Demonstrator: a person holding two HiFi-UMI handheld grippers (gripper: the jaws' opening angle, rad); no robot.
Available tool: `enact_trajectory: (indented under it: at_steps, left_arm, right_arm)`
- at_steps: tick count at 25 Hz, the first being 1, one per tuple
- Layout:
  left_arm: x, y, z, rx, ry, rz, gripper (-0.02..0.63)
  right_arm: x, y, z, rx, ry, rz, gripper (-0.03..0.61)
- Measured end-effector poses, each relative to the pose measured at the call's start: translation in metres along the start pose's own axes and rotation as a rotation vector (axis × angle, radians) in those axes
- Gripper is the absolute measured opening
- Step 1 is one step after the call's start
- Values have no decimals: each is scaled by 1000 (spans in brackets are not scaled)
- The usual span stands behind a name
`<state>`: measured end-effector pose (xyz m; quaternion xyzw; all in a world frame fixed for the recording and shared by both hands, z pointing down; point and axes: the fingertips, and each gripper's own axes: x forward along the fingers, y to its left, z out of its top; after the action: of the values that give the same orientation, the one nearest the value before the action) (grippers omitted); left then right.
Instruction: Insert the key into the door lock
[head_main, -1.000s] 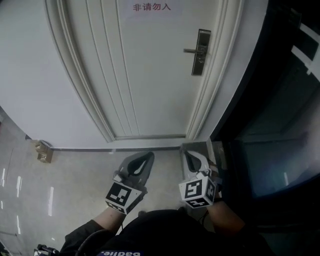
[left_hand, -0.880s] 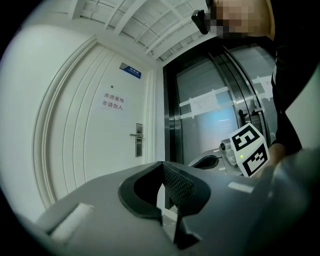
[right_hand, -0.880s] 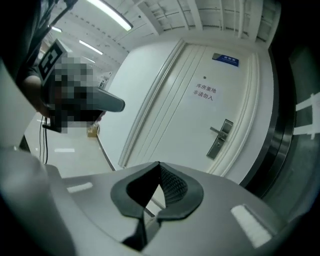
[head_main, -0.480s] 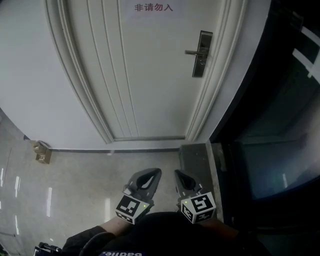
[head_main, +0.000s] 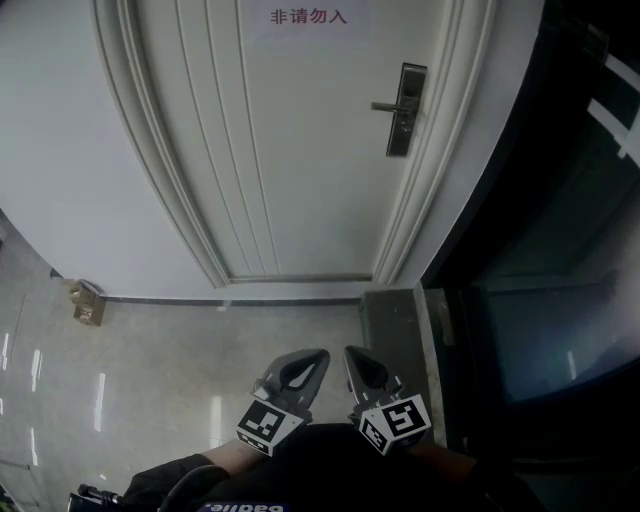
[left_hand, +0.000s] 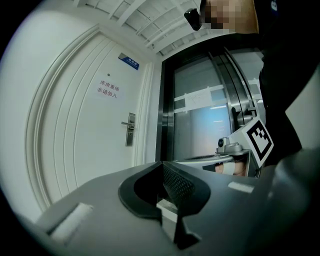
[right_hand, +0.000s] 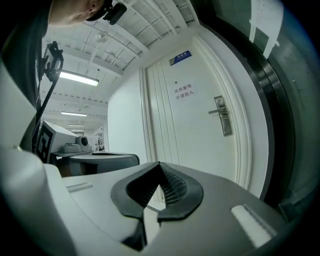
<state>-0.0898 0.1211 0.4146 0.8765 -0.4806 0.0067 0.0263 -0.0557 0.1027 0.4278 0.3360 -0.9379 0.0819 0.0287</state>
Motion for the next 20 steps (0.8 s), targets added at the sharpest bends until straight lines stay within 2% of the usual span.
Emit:
enact_trajectory:
  at_steps: [20]
  left_arm:
    - [10,-21,-3,-2,11,-44,20]
  right_arm:
    - [-10,-3,-2,-18,17,11,2]
